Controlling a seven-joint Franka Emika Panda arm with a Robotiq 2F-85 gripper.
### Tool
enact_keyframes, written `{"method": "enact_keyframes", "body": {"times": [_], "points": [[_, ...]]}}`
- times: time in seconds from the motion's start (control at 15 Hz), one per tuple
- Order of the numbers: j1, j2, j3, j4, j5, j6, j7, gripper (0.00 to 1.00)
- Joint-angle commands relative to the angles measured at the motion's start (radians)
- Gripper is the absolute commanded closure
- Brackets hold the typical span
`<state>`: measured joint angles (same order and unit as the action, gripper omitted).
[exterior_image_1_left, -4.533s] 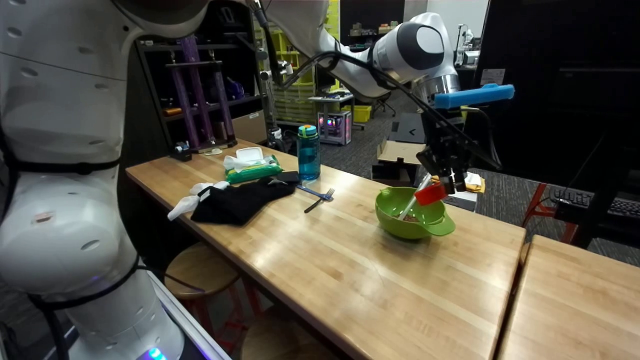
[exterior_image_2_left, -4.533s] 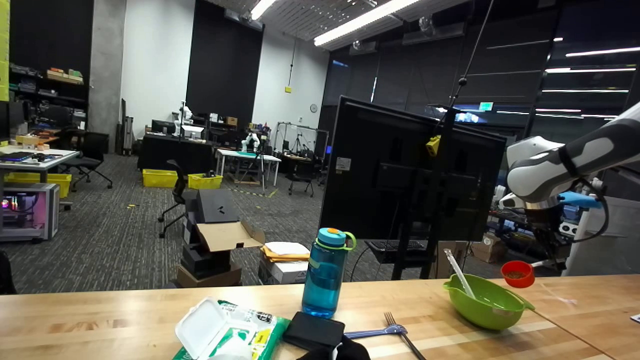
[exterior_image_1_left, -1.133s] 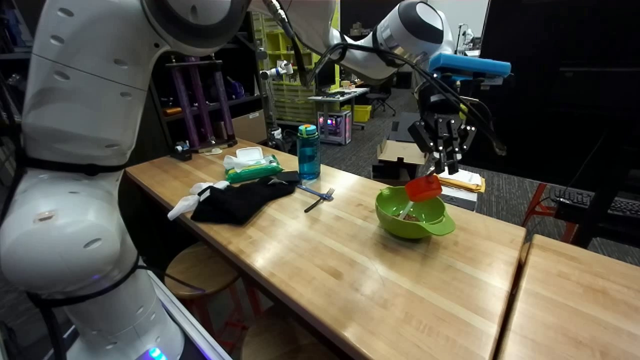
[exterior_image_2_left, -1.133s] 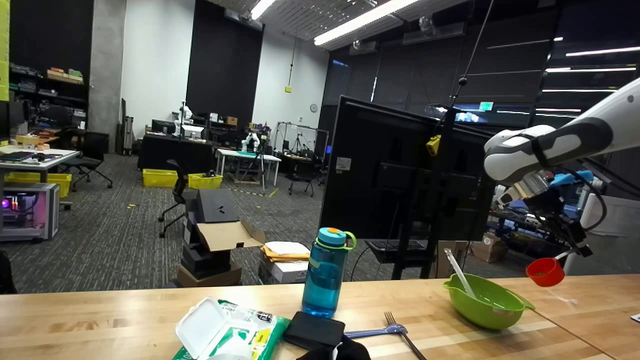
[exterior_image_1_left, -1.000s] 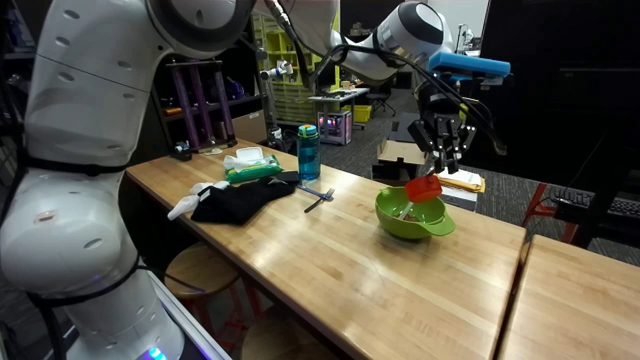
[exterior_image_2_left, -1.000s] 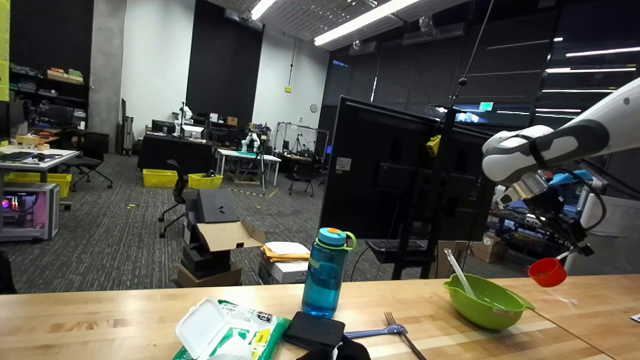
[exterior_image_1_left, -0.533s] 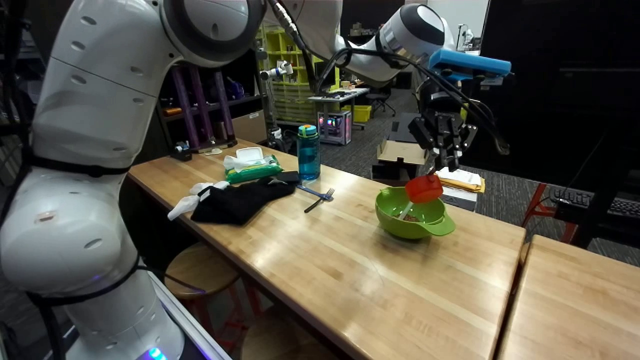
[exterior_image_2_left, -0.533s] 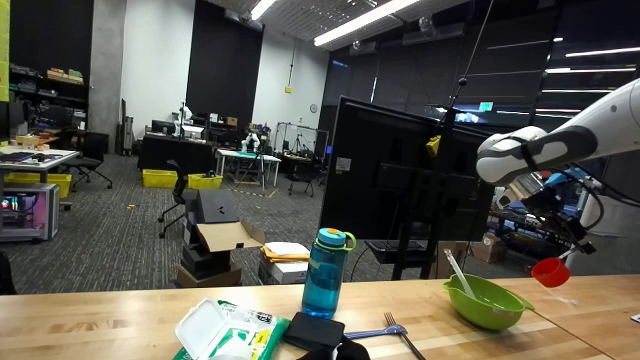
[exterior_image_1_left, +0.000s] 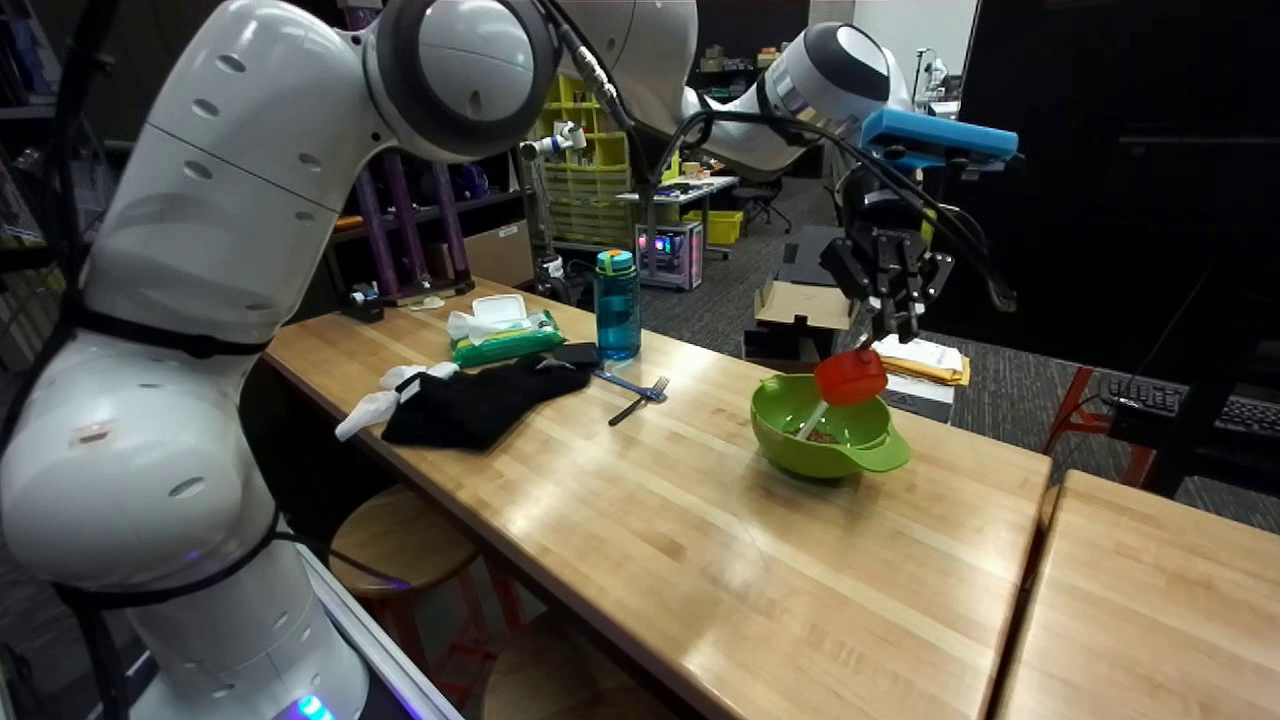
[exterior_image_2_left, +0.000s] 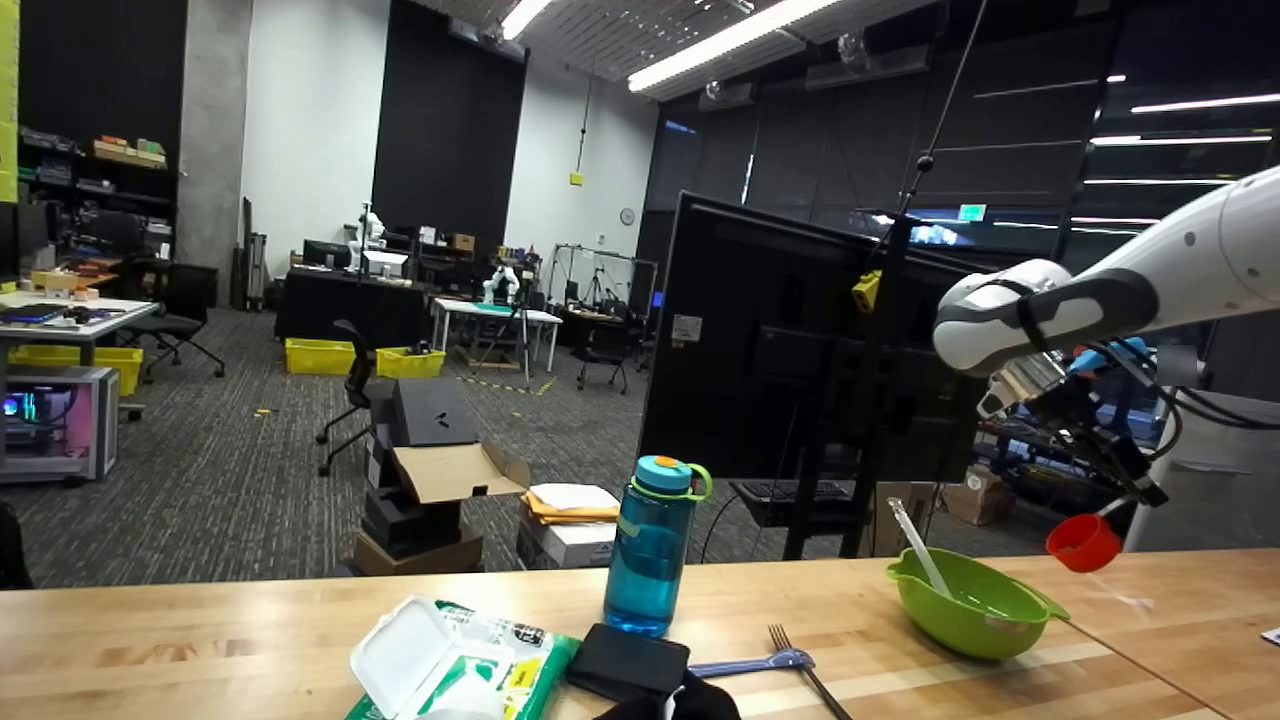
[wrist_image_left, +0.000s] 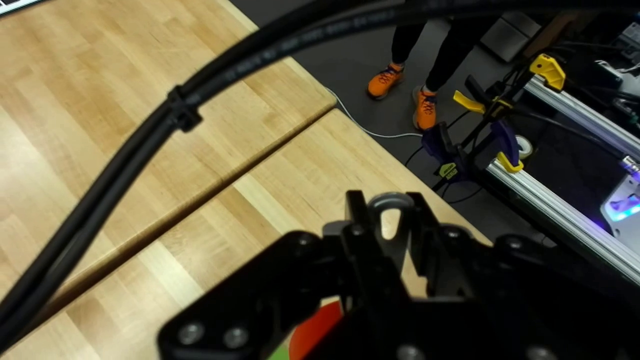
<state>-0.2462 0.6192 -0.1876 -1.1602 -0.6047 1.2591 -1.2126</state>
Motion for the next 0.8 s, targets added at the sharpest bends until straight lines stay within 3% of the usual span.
{"method": "enact_keyframes", "body": {"times": [0.0,0.73], "points": [[-0.001,0.072,0.008,0.118,-0.017,-0.058,-0.034,0.94],[0.027,0.219,-0.004,0.334,-0.042,-0.194,-0.102,0.94]]}}
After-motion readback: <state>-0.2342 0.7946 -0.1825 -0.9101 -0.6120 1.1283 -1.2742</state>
